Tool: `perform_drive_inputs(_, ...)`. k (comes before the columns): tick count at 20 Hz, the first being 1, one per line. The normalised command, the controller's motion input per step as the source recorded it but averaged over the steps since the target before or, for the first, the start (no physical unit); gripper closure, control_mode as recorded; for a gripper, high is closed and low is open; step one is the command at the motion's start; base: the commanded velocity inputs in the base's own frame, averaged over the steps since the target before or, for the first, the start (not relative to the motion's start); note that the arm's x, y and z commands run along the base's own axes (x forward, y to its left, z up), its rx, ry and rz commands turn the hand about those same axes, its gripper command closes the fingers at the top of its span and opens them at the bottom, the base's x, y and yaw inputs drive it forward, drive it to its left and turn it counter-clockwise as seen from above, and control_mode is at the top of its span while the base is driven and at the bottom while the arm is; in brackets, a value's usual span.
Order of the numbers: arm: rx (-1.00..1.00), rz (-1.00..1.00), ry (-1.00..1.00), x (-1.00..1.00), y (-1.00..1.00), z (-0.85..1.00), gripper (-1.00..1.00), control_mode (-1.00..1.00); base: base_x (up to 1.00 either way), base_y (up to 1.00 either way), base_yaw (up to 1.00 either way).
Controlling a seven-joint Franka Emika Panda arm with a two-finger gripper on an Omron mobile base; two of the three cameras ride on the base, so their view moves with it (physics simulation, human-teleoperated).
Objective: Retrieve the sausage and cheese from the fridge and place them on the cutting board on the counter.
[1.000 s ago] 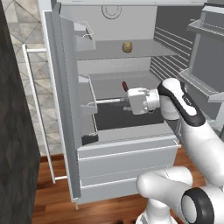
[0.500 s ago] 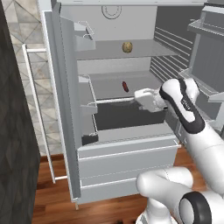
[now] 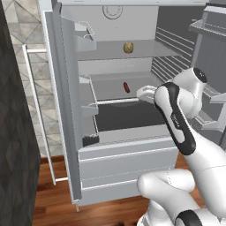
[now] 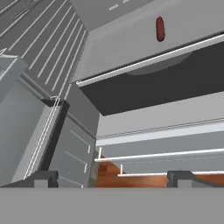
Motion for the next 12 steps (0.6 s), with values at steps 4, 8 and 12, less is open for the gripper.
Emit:
perform_drive_inputs(4,-0.14,-0.1,0.0,-0.09,-0.06,0.13,-1.0,-1.0,0.0,0.0,0.0)
perform_drive_inputs(8,-0.13,-0.12,0.01,-0.14,-0.02,0.3,-1.0,-1.0,0.0,0.0,0.0)
perform_drive_inputs(12,-0.11,-0.15,0.0,-0.28,-0.01,0.27,-1.0,-1.0,0.0,0.0,0.0)
